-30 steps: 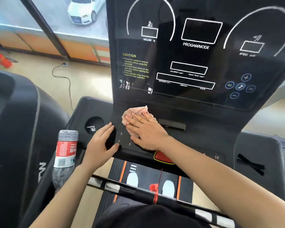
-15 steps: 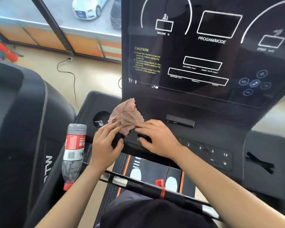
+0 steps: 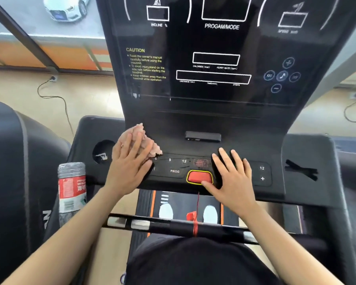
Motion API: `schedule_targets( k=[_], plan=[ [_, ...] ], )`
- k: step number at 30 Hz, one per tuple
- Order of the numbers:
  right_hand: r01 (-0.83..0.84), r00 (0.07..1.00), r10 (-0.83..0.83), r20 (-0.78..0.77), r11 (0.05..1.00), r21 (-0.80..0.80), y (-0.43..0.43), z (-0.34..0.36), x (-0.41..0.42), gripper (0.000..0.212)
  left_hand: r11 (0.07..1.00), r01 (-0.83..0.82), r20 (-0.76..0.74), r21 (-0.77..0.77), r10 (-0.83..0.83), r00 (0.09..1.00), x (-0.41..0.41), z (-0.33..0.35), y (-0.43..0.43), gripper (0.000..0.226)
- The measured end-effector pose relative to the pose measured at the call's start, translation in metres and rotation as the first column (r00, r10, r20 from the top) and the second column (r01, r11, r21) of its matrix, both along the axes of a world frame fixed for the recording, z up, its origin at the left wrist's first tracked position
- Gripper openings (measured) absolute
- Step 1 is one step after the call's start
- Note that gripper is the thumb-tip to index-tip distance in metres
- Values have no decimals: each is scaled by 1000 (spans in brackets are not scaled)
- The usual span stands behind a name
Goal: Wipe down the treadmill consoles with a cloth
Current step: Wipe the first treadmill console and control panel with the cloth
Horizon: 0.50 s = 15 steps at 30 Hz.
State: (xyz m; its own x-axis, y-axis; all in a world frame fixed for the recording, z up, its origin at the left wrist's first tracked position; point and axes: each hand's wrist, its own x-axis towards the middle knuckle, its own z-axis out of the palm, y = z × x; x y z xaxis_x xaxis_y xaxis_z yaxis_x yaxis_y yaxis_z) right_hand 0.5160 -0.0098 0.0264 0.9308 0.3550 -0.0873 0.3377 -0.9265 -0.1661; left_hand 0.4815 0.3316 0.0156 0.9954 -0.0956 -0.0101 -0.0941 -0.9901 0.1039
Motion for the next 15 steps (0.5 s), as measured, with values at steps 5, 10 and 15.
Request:
schedule_targets(
  k=[5, 10, 15],
  plan=[
    [5, 1000, -6, 29, 999, 36, 0, -1, 0, 83, 998, -68, -28, -2, 68, 997, -24, -2, -22, 69],
    [-14, 999, 12, 33, 997, 81, -10, -1, 2, 83, 995, -98, -26, -19, 98, 995, -38, -6, -61, 77],
    [128, 989, -137, 55, 981, 142, -48, 0, -6, 88, 994, -94, -35, -50, 92, 995, -31, -5, -115, 76]
  ],
)
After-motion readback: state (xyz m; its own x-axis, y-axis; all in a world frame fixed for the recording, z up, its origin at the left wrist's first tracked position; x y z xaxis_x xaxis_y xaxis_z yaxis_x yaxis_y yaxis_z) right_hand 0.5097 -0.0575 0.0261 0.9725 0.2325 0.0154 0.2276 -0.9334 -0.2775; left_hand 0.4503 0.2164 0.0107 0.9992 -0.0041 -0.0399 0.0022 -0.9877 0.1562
